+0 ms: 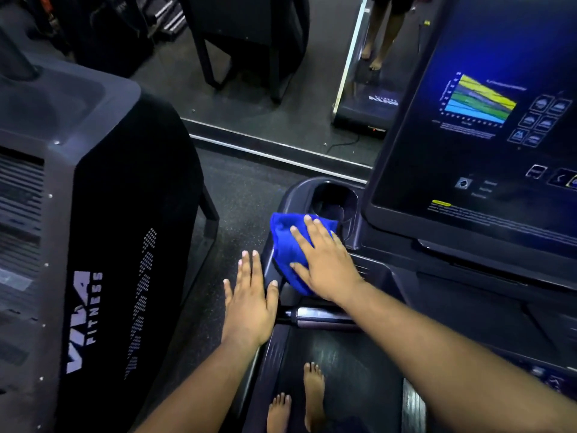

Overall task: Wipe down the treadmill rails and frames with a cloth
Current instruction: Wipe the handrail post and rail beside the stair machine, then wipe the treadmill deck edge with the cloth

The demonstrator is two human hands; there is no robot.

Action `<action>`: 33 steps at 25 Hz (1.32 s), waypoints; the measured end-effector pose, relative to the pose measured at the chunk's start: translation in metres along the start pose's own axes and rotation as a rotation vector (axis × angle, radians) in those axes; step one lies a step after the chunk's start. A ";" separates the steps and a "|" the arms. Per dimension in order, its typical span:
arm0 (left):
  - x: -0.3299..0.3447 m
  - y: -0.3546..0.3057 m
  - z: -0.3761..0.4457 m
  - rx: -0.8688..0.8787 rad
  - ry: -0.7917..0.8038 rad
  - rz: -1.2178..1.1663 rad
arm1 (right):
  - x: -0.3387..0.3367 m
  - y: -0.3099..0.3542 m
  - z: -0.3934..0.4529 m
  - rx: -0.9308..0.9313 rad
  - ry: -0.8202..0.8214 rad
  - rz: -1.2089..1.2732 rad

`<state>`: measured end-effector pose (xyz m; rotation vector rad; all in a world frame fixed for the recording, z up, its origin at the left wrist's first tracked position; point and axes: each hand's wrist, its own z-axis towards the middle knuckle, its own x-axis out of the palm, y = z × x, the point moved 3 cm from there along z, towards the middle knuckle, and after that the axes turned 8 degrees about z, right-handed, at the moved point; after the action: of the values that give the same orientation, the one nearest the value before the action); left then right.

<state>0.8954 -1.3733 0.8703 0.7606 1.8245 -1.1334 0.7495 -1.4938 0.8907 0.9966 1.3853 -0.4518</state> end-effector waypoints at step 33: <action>-0.044 -0.156 -0.081 0.348 0.429 -0.987 | -0.089 -0.008 -0.237 0.222 -0.380 0.458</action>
<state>0.7609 -1.3665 0.9916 0.2503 2.4970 -2.0708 0.5853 -1.3342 0.9991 1.2923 0.7480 -0.4266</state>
